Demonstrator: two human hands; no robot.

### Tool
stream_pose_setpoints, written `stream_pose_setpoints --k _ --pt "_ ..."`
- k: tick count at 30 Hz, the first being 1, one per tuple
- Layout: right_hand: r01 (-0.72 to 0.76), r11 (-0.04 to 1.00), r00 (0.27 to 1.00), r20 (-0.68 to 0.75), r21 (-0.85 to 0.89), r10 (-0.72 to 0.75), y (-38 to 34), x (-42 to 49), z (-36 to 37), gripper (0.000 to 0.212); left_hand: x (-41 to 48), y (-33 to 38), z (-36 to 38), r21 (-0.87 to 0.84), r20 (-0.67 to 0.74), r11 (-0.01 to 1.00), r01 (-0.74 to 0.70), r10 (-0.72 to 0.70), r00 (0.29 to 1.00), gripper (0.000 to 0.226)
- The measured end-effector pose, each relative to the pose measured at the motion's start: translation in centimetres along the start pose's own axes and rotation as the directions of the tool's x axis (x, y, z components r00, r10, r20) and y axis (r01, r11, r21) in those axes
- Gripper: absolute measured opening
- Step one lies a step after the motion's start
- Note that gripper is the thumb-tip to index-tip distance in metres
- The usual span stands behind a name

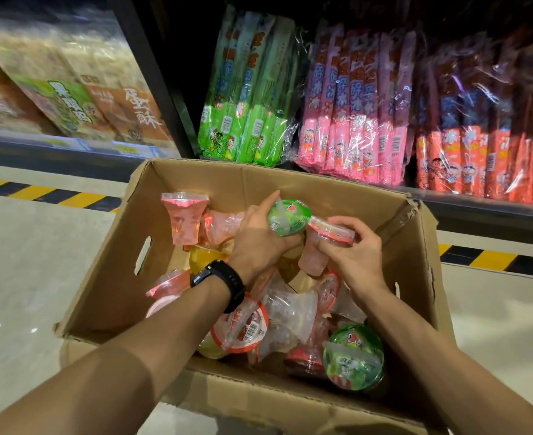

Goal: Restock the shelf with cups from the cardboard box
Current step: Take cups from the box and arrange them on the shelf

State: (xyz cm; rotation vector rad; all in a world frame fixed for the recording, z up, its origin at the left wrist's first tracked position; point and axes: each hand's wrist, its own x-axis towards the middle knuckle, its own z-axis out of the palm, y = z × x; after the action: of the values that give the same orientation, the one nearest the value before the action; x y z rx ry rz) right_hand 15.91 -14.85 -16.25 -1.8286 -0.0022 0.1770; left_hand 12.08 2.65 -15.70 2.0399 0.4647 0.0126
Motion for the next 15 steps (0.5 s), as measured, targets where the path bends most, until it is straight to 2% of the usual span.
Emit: stream_pose_setpoints --k 3,5,7,9,12,15 --pt "-0.059 0.97 0.997 -0.026 0.236 0.067 -1.3 0.6 -0.4 0.058 0.3 0.0 0.1 -0.103 -0.028 0.994 0.025 -0.028 0.999 0.097" --pt "-0.132 0.905 0.99 0.007 0.405 0.141 -1.9 0.7 -0.3 0.065 0.4 0.2 0.0 -0.147 -0.031 0.989 0.03 -0.035 0.999 0.097" --pt "-0.199 0.843 0.978 0.05 0.499 0.202 -1.9 0.7 -0.3 0.069 0.2 0.5 -0.3 -0.163 -0.015 0.987 0.003 -0.006 1.0 0.098" --pt "-0.248 0.828 0.968 0.086 0.503 0.238 -1.8 0.6 -0.3 0.073 0.0 0.6 -0.8 -0.181 -0.007 0.983 -0.028 0.027 1.0 0.096" --pt "-0.309 0.849 0.951 0.167 0.428 0.262 -2.7 0.2 -1.0 0.074 -0.4 1.6 -2.7 -0.107 -0.001 0.991 -0.081 0.081 0.997 0.092" --pt "-0.354 0.868 0.926 0.261 0.348 0.273 -5.4 -1.1 -2.5 0.057 -1.5 3.5 -5.2 -0.003 0.002 0.994 -0.11 0.11 0.994 0.095"
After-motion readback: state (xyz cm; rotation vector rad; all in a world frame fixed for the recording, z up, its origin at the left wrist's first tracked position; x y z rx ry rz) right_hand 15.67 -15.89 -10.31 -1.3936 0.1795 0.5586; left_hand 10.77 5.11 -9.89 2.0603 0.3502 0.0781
